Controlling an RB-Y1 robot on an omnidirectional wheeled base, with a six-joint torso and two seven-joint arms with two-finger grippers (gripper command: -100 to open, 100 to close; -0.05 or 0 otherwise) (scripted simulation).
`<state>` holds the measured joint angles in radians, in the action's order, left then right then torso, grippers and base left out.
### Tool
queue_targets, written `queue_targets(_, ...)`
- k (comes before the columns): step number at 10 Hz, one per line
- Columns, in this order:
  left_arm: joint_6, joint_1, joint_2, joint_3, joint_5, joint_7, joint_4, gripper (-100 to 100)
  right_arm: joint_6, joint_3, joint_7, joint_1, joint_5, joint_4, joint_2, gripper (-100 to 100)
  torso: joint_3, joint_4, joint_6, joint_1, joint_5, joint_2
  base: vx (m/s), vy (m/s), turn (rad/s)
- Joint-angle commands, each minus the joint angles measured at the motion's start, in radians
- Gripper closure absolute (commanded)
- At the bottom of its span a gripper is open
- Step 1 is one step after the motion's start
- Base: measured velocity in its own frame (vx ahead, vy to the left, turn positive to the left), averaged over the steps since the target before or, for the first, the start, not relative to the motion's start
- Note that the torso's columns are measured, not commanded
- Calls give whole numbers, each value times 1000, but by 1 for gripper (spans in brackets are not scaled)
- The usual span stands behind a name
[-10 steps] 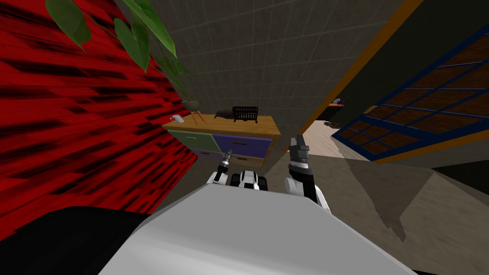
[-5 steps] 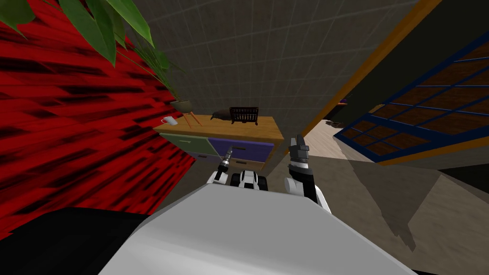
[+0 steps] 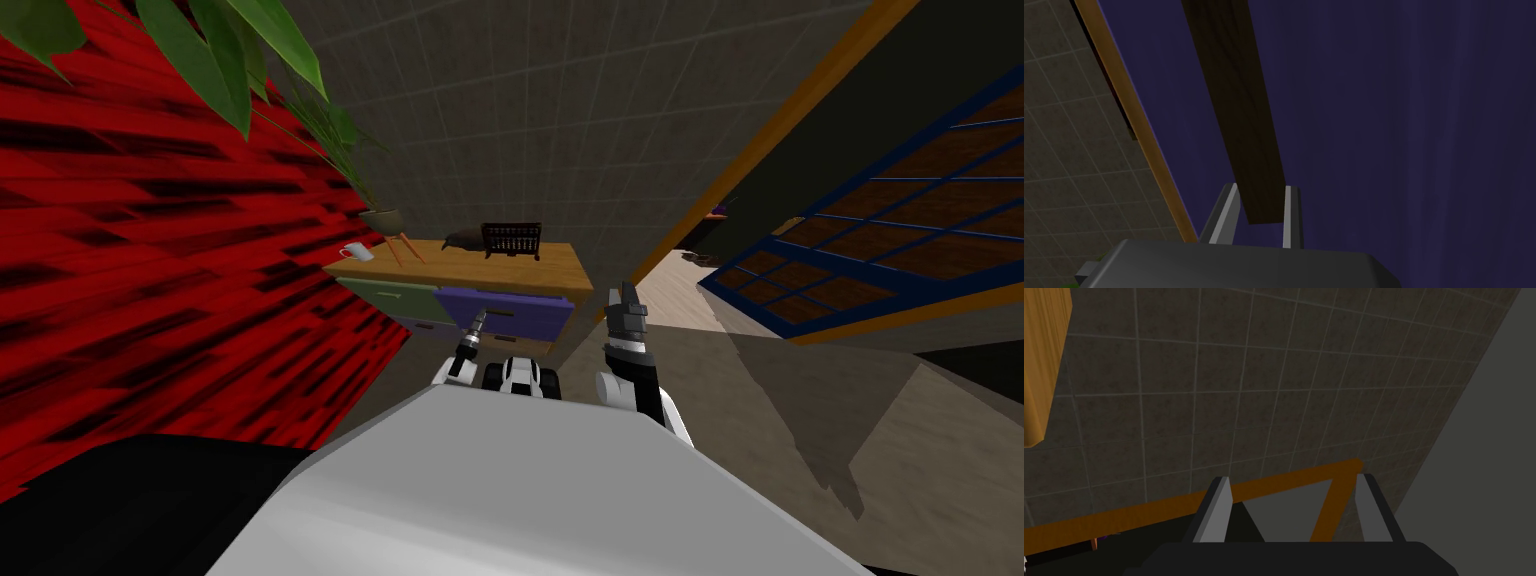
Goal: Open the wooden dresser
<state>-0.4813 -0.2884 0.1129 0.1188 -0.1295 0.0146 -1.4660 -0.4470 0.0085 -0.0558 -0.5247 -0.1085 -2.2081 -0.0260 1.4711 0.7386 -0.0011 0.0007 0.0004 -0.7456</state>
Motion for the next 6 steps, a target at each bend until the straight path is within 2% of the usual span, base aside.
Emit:
queue_targets(1, 8, -24, 8, 8, -3, -5, -24, 100, 0, 0, 0, 0, 0, 0, 0, 0, 2, 0, 0, 0, -1, 3, -212, 18, 13)
queue_targets(2, 6, -17, 6, 7, -2, -4, -13, 100, 0, 0, 0, 0, 0, 0, 0, 0, 3, 1, -1, 1, -1, 5, -104, 5, -4)
queue_targets(3, 8, -35, 11, 15, -4, -8, -25, 100, 0, 0, 0, 0, 0, 0, 0, 0, 7, 1, 0, 0, -2, 12, -152, -3, 28)
queue_targets(6, 9, -57, 17, 23, -6, -12, -47, 100, 0, 0, 0, 0, 0, 0, 0, 0, 4, -1, 1, -1, 0, 6, -195, 9, 28)
